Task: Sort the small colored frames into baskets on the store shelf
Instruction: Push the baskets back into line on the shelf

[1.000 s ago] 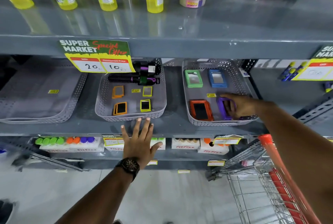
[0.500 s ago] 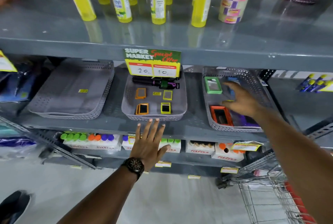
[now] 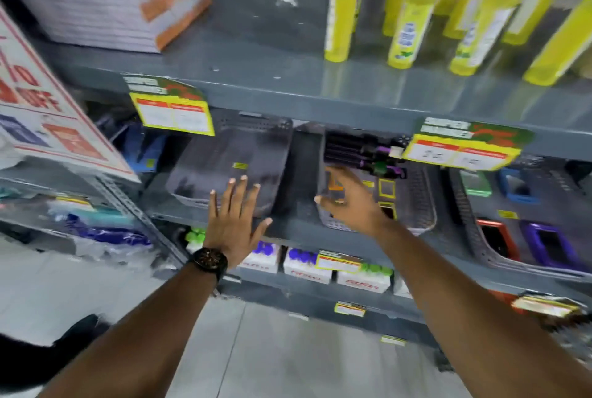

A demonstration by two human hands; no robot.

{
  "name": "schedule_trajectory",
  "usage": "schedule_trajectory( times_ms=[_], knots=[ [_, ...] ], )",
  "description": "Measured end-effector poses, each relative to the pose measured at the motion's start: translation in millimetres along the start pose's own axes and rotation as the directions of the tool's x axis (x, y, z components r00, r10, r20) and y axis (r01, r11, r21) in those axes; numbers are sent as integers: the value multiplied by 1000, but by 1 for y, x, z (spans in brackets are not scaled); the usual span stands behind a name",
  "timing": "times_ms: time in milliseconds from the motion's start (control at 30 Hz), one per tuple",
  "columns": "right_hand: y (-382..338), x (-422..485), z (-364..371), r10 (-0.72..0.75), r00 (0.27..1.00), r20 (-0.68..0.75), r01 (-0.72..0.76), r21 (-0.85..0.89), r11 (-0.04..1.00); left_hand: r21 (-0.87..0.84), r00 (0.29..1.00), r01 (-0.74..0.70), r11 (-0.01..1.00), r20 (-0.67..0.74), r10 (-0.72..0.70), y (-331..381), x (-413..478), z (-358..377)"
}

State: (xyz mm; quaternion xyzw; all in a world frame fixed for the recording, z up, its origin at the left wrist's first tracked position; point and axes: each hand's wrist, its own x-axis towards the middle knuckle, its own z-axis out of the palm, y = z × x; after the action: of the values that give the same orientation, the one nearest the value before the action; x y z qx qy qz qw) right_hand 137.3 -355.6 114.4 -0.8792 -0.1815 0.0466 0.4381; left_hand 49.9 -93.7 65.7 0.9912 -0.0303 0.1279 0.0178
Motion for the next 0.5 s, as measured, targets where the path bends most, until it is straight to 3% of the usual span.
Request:
schedule_trajectory(
  times_ms=[167,300,500],
  knots=[
    [-42,29,92,193,977,95,-205,143,968,27,986,30,999,162,-34,-96,7,-2],
    [-53,52,131,434,898,73,-440,156,884,26,974,6,1000,227,-12,-130,13,0],
    [-54,54,148,453,891,21,-452,111,885,-7,981,-11,1000,195,12,-132,9,-3]
  ],
)
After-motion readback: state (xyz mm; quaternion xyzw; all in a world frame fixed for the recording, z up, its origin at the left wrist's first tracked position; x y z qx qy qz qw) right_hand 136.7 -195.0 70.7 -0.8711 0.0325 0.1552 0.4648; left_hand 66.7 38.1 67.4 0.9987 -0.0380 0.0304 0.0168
